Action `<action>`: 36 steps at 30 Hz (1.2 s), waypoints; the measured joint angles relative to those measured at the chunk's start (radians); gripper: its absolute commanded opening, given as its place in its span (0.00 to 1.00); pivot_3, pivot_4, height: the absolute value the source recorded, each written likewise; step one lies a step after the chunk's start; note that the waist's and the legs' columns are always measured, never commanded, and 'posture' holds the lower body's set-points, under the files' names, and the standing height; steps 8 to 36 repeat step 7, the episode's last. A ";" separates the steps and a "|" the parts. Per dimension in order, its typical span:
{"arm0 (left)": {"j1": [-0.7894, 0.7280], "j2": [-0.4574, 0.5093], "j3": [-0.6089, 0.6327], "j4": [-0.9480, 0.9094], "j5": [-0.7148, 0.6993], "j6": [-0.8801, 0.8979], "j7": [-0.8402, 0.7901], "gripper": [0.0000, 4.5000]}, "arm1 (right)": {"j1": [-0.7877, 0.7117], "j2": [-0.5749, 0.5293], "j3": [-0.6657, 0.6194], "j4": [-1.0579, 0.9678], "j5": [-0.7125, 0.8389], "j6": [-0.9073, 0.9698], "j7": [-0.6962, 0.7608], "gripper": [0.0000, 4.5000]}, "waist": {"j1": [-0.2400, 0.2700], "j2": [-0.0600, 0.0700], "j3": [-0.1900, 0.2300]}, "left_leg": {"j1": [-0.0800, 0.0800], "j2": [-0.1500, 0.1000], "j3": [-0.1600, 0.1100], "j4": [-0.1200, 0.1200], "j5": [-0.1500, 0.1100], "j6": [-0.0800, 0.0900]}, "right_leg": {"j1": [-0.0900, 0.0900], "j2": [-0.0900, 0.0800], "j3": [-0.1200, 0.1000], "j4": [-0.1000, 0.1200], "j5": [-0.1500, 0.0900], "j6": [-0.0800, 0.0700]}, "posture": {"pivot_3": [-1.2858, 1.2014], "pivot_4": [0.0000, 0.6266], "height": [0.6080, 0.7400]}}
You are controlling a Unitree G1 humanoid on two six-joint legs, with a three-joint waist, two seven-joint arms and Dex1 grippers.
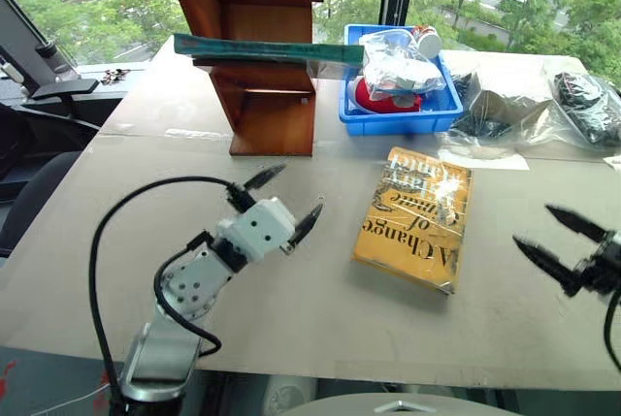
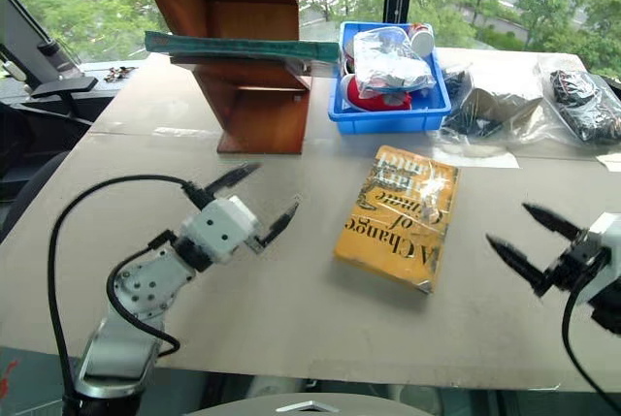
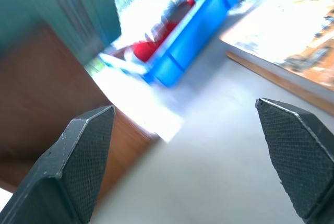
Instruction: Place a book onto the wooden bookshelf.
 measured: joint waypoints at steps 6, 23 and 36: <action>0.059 -0.015 0.049 0.005 -0.205 0.169 -0.037 0.99 | 0.022 0.008 0.037 0.101 -0.065 -0.118 0.045 1.00 | -0.007 0.005 -0.003 | 0.001 0.000 0.003 -0.001 0.000 0.000 | -0.001 0.005 0.002 0.000 0.000 -0.001 | 0.52 0.24 1.00; 0.071 -0.012 0.052 0.005 -0.219 0.175 -0.041 0.99 | 0.018 0.008 0.040 0.102 -0.065 -0.124 0.047 1.00 | -0.007 0.005 -0.003 | 0.000 0.000 0.003 -0.001 0.000 0.000 | -0.002 0.006 0.002 0.000 0.000 -0.001 | 0.52 0.24 1.00; 0.071 -0.012 0.052 0.005 -0.219 0.175 -0.041 0.99 | 0.018 0.008 0.040 0.102 -0.065 -0.124 0.047 1.00 | -0.007 0.005 -0.003 | 0.000 0.000 0.003 -0.001 0.000 0.000 | -0.002 0.006 0.002 0.000 0.000 -0.001 | 0.52 0.24 1.00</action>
